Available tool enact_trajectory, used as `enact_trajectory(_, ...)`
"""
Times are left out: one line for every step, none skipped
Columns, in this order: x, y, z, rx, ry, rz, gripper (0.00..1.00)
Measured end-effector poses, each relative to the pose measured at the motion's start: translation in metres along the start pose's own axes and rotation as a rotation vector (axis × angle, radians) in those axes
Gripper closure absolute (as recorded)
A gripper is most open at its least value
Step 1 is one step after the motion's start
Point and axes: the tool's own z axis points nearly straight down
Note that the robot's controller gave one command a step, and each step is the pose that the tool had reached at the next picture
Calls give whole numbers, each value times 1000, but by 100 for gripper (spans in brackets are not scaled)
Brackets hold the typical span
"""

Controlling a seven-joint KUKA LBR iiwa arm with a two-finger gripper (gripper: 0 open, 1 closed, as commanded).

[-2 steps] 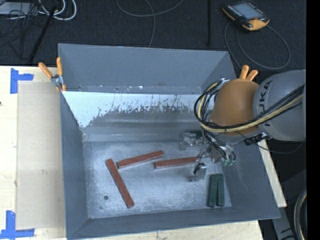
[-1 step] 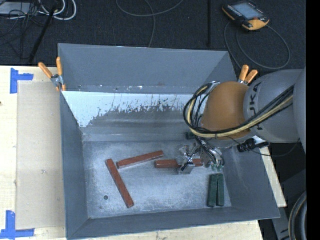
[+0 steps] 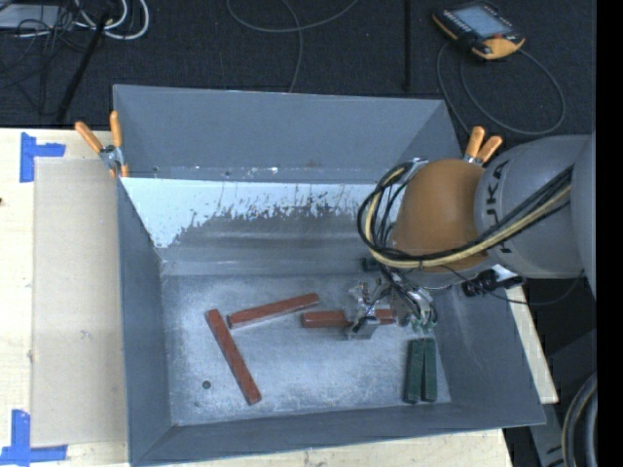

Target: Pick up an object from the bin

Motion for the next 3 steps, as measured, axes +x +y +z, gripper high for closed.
enact_trajectory(15, -47, -94, 0, -2, -179, 100)
enact_trajectory(15, -47, -94, 0, -1, -178, 100)
enact_trajectory(-2, -77, -88, -3, -3, -191, 100)
